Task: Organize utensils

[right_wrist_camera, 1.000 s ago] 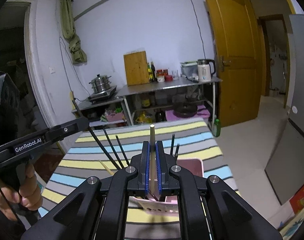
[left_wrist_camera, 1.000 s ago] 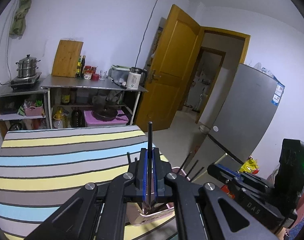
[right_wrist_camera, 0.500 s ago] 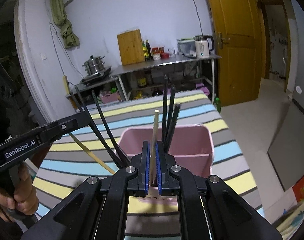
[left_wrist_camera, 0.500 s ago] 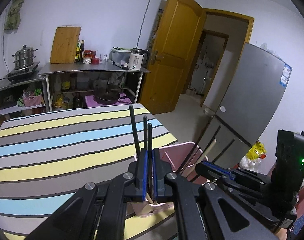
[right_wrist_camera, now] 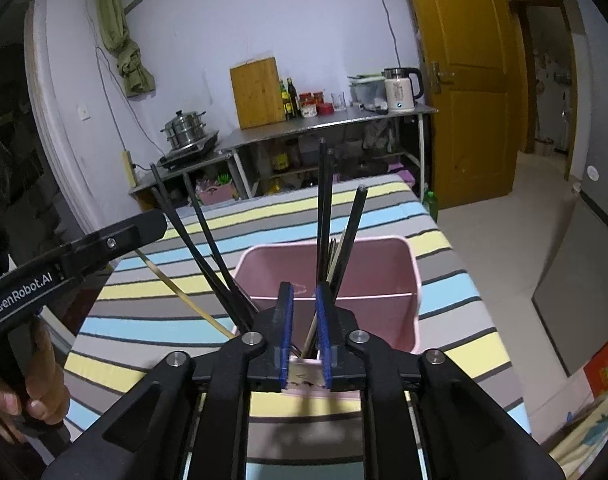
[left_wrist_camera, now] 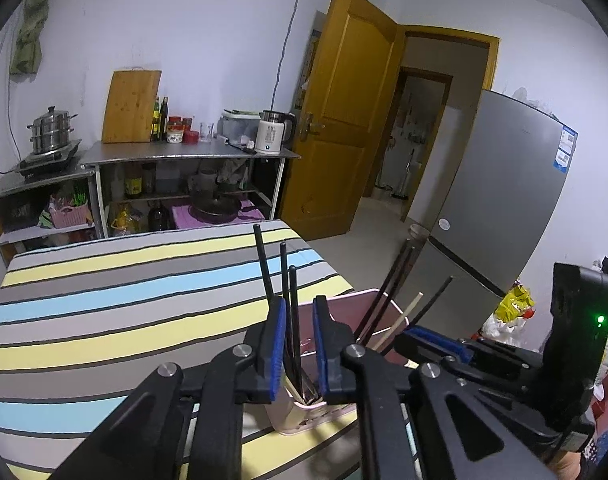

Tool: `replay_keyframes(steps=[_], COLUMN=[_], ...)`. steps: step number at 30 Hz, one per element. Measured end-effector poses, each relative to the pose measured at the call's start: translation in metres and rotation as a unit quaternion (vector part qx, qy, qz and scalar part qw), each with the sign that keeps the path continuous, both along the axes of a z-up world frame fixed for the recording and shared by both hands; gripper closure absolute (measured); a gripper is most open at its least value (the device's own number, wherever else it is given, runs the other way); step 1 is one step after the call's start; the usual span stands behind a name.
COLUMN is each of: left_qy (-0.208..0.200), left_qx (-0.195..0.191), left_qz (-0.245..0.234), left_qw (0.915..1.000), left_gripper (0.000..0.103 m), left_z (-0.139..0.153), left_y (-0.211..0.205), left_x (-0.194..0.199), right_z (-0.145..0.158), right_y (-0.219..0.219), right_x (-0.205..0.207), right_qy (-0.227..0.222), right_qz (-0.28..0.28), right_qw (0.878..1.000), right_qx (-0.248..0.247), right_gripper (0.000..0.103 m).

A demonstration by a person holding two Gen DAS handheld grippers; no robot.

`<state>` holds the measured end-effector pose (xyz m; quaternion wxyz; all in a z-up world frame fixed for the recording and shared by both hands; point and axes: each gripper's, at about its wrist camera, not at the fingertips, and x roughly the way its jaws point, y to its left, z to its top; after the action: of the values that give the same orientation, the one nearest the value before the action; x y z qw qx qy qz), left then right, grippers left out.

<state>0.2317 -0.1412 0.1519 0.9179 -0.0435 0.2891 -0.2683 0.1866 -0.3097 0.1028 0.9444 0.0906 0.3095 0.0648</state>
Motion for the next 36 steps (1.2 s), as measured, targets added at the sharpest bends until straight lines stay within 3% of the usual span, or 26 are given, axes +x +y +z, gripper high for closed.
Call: replay_keyframes(steps=[8,17,36], left_qy=[-0.019,-0.032,-0.042], left_qx=[-0.003,0.006,0.029], left_qz=[0.003,0.011,0.057], left_qw=[0.9998,0.9994,0.9971], left_gripper=[0.083,0.083,0.083], left_z=[0.008,-0.009,-0.072], left_y=[0.011,0.020,0.040], left_x=[-0.031,-0.080,-0.157], right_z=[0.015,0.013,-0.039], right_y=[0.000,0.009,0.033], right_x=[-0.031,-0.068,-0.122], right_qy=[-0.025,-0.039,-0.025], right_qz=[-0.006,-0.005,0.006], right_qw=[1.000,0.999,0.999], right_qx=[-0.006,-0.020,-0.047], right_gripper=[0.083,0.082,0.081])
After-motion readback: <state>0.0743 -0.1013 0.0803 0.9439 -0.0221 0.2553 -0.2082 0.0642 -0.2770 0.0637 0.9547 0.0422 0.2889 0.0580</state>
